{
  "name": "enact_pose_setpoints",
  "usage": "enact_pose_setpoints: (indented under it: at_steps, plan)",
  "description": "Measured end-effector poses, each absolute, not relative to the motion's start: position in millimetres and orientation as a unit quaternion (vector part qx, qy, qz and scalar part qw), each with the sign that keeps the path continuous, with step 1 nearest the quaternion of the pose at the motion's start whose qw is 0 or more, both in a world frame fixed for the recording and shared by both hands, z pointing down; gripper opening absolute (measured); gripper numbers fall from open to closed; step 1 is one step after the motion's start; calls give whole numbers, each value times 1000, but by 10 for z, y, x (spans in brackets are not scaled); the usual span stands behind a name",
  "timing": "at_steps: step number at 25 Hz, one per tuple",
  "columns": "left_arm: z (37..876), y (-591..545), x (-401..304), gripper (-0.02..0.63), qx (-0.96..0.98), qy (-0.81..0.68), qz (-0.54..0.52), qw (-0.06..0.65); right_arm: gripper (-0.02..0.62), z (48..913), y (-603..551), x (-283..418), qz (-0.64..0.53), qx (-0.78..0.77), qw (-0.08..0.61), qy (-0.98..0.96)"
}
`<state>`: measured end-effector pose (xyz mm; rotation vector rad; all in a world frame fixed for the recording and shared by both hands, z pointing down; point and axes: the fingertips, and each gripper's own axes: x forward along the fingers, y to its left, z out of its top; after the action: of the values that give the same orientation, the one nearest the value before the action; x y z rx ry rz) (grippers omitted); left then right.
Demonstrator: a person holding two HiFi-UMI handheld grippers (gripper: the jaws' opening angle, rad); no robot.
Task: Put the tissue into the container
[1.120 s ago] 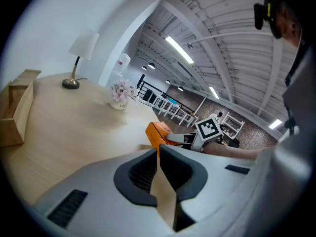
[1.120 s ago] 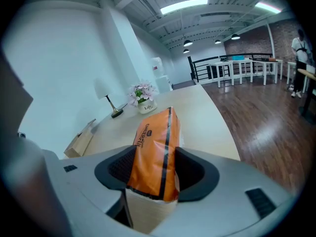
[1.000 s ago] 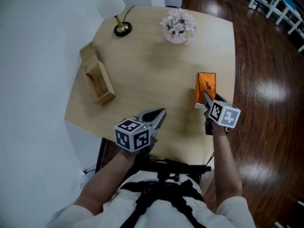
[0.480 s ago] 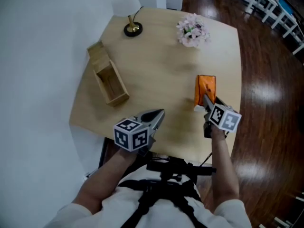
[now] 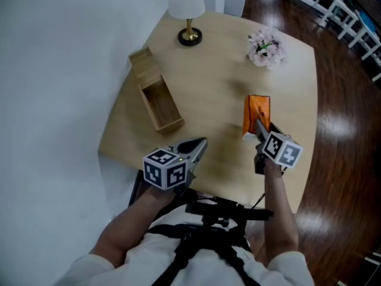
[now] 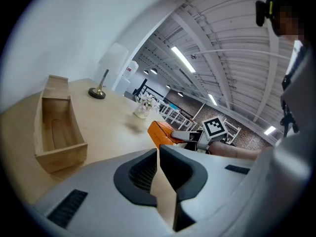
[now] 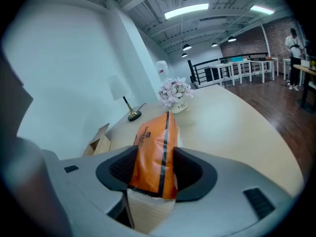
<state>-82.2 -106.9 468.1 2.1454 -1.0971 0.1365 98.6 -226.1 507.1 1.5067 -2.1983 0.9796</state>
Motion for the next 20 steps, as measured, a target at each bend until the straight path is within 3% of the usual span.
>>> enact_pose_setpoints:
  at_steps: [20]
  plan:
    - [4711,-1003,-1854,0,806,-473,23,356,209,5002,-2320,-361,347,462,144,-803]
